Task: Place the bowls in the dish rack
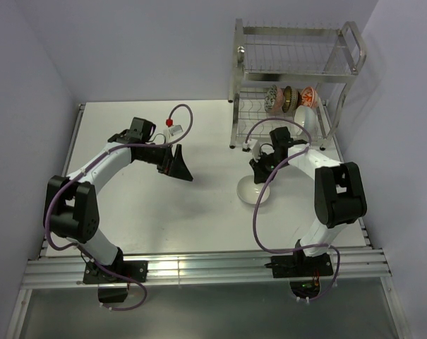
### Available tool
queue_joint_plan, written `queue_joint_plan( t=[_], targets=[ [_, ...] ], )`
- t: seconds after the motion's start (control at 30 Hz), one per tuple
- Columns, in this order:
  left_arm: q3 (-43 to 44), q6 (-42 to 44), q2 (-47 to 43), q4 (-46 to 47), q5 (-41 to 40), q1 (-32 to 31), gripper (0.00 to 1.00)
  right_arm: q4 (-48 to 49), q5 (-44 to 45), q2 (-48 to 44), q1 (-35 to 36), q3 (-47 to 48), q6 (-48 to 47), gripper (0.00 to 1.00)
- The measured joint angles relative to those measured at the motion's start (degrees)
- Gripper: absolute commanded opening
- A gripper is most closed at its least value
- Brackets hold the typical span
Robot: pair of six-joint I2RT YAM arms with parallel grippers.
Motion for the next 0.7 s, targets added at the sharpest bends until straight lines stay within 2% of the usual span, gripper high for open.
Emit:
queue_joint_plan(
  t=[0.03, 0.33, 0.4, 0.6, 0.7],
  targets=[
    [0.00, -0.02, 0.00, 0.22, 0.00, -0.02, 1.00, 0.04, 0.28, 0.00, 0.00, -0.02, 0.13, 0.00],
    [0.00, -1.18, -0.15, 1.05, -0.28, 0.00, 1.00, 0.48, 2.10, -0.94, -0.04, -0.11, 5.11, 0.00],
    [0.00, -2.08, -0.37, 1.40, -0.63, 0.00, 1.00, 1.99, 3.04, -3.32, -0.15, -0.85, 8.66, 0.00],
    [-0.07, -5.35, -2.36, 3.74, -2.95, -0.02, 1.00, 11.08, 12.57, -19.61, -0.39, -5.14, 21.44, 0.00],
    [-0.04, -7.04, -2.84, 4.98, -4.07, 0.00, 0.99, 14.51, 19.47, -21.40, -0.39, -3.78, 26.53, 0.00]
  ],
)
